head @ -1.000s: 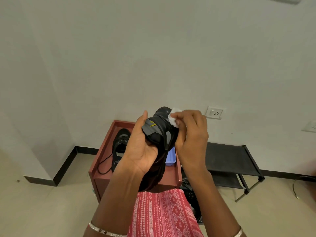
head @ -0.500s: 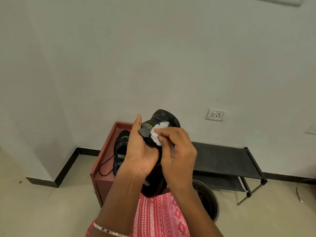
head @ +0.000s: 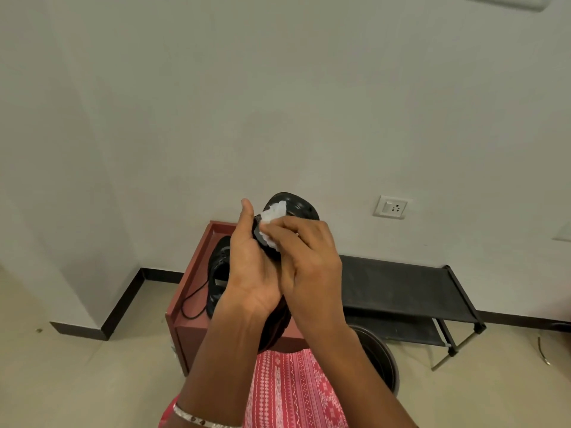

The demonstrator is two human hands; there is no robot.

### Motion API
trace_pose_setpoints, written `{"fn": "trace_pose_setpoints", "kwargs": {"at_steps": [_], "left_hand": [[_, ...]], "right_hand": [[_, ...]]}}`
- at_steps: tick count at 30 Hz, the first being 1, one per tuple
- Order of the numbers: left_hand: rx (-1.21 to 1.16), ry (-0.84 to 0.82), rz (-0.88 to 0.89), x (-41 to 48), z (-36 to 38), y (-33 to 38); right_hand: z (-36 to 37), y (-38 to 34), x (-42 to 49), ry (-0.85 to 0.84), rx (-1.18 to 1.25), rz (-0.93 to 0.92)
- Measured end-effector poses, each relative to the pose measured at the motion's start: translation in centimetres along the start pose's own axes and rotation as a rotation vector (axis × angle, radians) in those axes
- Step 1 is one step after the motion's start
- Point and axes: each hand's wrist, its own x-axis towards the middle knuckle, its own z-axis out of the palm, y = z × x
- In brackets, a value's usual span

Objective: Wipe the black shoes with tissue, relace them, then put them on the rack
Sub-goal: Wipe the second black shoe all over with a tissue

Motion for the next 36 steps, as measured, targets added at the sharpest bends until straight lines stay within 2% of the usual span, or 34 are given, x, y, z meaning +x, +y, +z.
{"fn": "trace_pose_setpoints", "kwargs": {"at_steps": [5, 9, 15, 20, 24, 29, 32, 36], "left_hand": [[0.009, 0.022, -0.004, 0.1, 0.4, 0.1], [0.025, 0.062, -0.003, 0.4, 0.6, 0.8], [0.008, 0.016, 0.026, 0.3, 0.9, 1.8], [0.021, 0.095, 0.121, 1.0, 0.5, 1.2], [-0.071, 0.042, -0.04, 0.1, 0.8, 2.0], [-0.143, 0.038, 0.044, 0.6, 0.7, 2.8], [-0.108, -0.024, -0.004, 0.5, 0.9, 2.4], [-0.034, -0.07, 0.003, 0.1, 1.3, 2.1]], "right_hand": [[-0.2, 2.9, -4.6, 0.089, 0.02, 0.09], [-0.3, 3.3, -3.2, 0.034, 0.096, 0.155], [0.0, 0.9, 0.4, 0.017, 0.111, 0.092], [1.1, -0.2, 0.5, -0.039, 0.028, 0.008], [0.0, 1.7, -2.2, -0.036, 0.039, -0.005], [-0.1, 2.7, -4.5, -0.075, 0.151, 0.154], [-0.1, 0.9, -2.8, -0.127, 0.26, 0.235], [0.1, -0.6, 0.2, -0.225, 0.243, 0.182]]}}
